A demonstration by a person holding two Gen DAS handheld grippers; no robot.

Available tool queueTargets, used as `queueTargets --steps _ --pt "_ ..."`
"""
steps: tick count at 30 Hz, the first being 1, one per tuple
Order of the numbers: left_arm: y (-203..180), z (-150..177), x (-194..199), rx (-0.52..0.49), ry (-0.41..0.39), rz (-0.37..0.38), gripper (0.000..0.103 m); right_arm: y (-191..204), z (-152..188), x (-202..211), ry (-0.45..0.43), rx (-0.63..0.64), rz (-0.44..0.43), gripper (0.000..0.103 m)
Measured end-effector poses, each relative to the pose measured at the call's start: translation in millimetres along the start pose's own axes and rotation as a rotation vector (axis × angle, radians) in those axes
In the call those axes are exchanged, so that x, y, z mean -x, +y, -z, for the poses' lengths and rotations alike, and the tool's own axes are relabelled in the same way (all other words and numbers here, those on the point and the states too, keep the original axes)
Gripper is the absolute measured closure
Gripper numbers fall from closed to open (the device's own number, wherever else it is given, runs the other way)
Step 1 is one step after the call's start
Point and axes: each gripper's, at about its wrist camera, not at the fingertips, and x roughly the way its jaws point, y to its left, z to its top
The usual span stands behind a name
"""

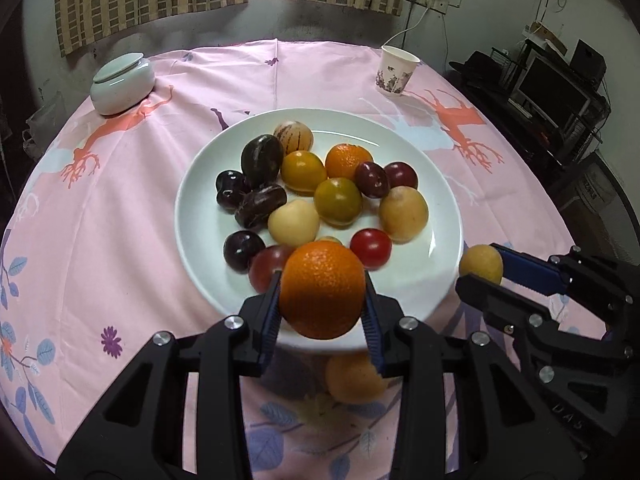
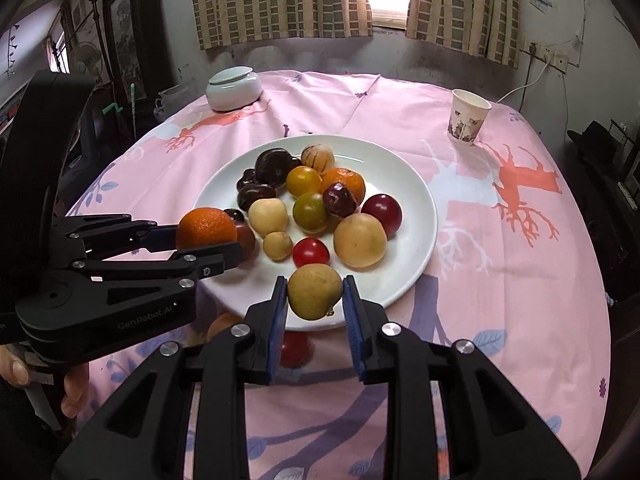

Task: Organize fruits
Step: 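Carry the orange and yellow fruit onto the white plate and open both tools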

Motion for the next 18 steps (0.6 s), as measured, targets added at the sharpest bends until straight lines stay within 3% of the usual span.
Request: queueTargets --steps 7,18 --pt "-6 -14 -19 0.003 0.002 -0.020 0.066 -17 0 -36 0.024 -0.034 0.024 0.075" --pt "-7 -14 -20 0.008 -0.002 0.033 0.065 -19 -1 -44 0.006 -0.026 0.024 0.072"
